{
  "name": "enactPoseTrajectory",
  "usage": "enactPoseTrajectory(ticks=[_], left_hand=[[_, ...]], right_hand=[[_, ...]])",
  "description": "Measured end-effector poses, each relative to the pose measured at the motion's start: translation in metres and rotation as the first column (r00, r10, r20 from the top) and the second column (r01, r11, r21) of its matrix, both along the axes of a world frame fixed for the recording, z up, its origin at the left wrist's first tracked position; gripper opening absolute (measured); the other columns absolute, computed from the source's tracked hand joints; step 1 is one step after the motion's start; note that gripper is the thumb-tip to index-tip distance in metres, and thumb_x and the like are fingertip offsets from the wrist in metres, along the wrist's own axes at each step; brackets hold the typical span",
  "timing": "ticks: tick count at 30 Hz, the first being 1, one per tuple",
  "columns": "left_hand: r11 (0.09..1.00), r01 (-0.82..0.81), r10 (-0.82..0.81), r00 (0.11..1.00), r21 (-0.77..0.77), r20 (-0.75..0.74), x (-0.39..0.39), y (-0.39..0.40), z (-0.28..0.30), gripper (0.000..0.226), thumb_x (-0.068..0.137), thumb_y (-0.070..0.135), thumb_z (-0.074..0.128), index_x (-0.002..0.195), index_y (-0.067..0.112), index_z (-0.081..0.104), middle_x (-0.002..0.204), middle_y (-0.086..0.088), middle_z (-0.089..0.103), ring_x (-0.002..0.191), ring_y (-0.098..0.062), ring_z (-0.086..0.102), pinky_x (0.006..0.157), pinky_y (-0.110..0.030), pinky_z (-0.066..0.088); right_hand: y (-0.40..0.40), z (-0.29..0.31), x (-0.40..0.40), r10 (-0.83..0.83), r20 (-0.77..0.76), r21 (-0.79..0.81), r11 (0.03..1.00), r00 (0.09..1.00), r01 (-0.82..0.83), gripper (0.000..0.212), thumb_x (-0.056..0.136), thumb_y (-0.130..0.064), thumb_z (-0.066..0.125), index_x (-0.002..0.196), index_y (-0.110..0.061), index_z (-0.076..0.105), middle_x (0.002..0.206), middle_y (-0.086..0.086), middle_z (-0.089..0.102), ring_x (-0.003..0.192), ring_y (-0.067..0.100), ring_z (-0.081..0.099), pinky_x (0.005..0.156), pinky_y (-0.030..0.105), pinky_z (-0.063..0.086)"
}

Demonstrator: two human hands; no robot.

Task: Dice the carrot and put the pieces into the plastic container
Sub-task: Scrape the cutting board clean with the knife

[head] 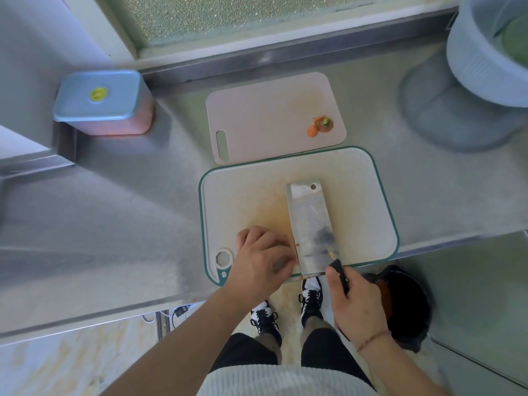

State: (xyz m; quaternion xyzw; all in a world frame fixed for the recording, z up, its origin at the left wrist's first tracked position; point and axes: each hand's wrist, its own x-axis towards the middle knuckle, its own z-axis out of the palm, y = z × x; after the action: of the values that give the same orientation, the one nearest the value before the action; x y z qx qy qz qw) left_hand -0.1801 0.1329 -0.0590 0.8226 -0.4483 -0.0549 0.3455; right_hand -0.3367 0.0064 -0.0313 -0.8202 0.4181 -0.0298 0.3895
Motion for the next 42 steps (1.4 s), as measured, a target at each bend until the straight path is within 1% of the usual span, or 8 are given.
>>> enactPoseTrajectory(ticks=[6, 11, 16, 19, 26, 32, 39, 42], left_hand=[[0.999, -0.009, 0.010, 1.000, 0.033, -0.019, -0.002, -0.002, 0.003, 0.023, 0.085, 0.050, 0.069, 0.082, 0.028, 0.076, 0.099, 0.018, 0.064, 0.098, -0.016, 0.052, 0.094, -0.040, 0.034], [0.998, 0.051, -0.052, 0.998, -0.023, -0.035, 0.002, 0.007, 0.003, 0.013, 0.088, 0.030, 0.066, 0.086, 0.023, 0.076, 0.102, 0.013, 0.066, 0.101, -0.015, 0.053, 0.092, -0.045, 0.039], [0.995, 0.097, -0.096, 0.995, 0.031, -0.026, -0.005, 0.007, 0.006, 0.010, 0.081, 0.030, 0.068, 0.084, 0.028, 0.077, 0.102, 0.015, 0.064, 0.106, -0.016, 0.050, 0.096, -0.041, 0.032], [0.997, 0.068, -0.068, 0.998, 0.044, -0.004, -0.010, 0.003, 0.006, 0.010, 0.081, 0.030, 0.067, 0.081, 0.029, 0.077, 0.098, 0.016, 0.064, 0.104, -0.017, 0.052, 0.094, -0.042, 0.033], [0.992, 0.089, -0.094, 0.995, 0.087, 0.047, -0.014, -0.006, 0.012, 0.009, 0.078, 0.036, 0.073, 0.074, 0.029, 0.072, 0.091, 0.014, 0.062, 0.100, -0.017, 0.050, 0.093, -0.039, 0.028], [0.985, 0.088, -0.097, 0.994, 0.150, 0.056, -0.021, -0.011, 0.015, 0.009, 0.073, 0.024, 0.078, 0.071, 0.027, 0.069, 0.087, 0.016, 0.061, 0.098, -0.016, 0.051, 0.088, -0.039, 0.030], [0.970, 0.055, -0.058, 0.998, 0.238, 0.005, -0.024, -0.018, 0.023, 0.009, 0.068, 0.025, 0.075, 0.065, 0.026, 0.066, 0.082, 0.016, 0.060, 0.097, -0.017, 0.050, 0.085, -0.035, 0.026], [0.972, 0.050, -0.046, 0.999, 0.232, -0.022, -0.025, -0.018, 0.022, 0.011, 0.068, 0.026, 0.077, 0.068, 0.027, 0.067, 0.082, 0.016, 0.059, 0.095, -0.017, 0.052, 0.085, -0.035, 0.028]], right_hand=[[0.000, 0.000, -0.001, 0.007, -0.011, 0.001, 1.000, 1.000, -0.007, 0.054, 0.084, -0.063, 0.032, 0.070, -0.016, 0.056, 0.057, -0.001, 0.060, 0.057, 0.014, 0.058, 0.060, 0.035, 0.049], [0.000, 0.000, -0.001, 0.012, -0.027, 0.031, 0.999, 1.000, -0.012, 0.053, 0.083, -0.061, 0.033, 0.071, -0.015, 0.055, 0.057, -0.002, 0.059, 0.057, 0.011, 0.057, 0.054, 0.022, 0.041], [-0.001, 0.002, -0.001, 0.022, -0.044, 0.034, 0.999, 0.999, -0.020, 0.048, 0.084, -0.059, 0.035, 0.070, -0.017, 0.053, 0.057, -0.004, 0.058, 0.055, 0.009, 0.054, 0.051, 0.016, 0.034], [-0.002, 0.002, -0.001, 0.031, -0.034, 0.023, 0.999, 0.999, -0.030, 0.052, 0.083, -0.062, 0.033, 0.070, -0.016, 0.054, 0.055, -0.002, 0.057, 0.054, 0.011, 0.054, 0.051, 0.017, 0.035], [-0.012, -0.002, -0.007, 0.020, -0.038, -0.052, 0.998, 0.999, -0.022, 0.056, 0.086, -0.068, 0.031, 0.073, -0.020, 0.055, 0.058, -0.001, 0.060, 0.056, 0.014, 0.058, 0.059, 0.037, 0.049], [-0.012, -0.001, -0.007, 0.026, -0.019, -0.032, 0.999, 0.999, -0.026, 0.051, 0.084, -0.064, 0.033, 0.073, -0.020, 0.056, 0.061, -0.003, 0.061, 0.059, 0.014, 0.059, 0.061, 0.036, 0.050], [-0.014, 0.000, -0.008, 0.035, -0.012, 0.001, 0.999, 0.999, -0.035, 0.050, 0.083, -0.064, 0.033, 0.072, -0.020, 0.056, 0.061, -0.001, 0.061, 0.058, 0.014, 0.059, 0.060, 0.035, 0.049], [-0.014, 0.001, -0.007, 0.035, -0.012, 0.004, 0.999, 0.999, -0.035, 0.050, 0.082, -0.065, 0.033, 0.071, -0.022, 0.055, 0.059, -0.002, 0.060, 0.057, 0.012, 0.058, 0.056, 0.029, 0.045]])
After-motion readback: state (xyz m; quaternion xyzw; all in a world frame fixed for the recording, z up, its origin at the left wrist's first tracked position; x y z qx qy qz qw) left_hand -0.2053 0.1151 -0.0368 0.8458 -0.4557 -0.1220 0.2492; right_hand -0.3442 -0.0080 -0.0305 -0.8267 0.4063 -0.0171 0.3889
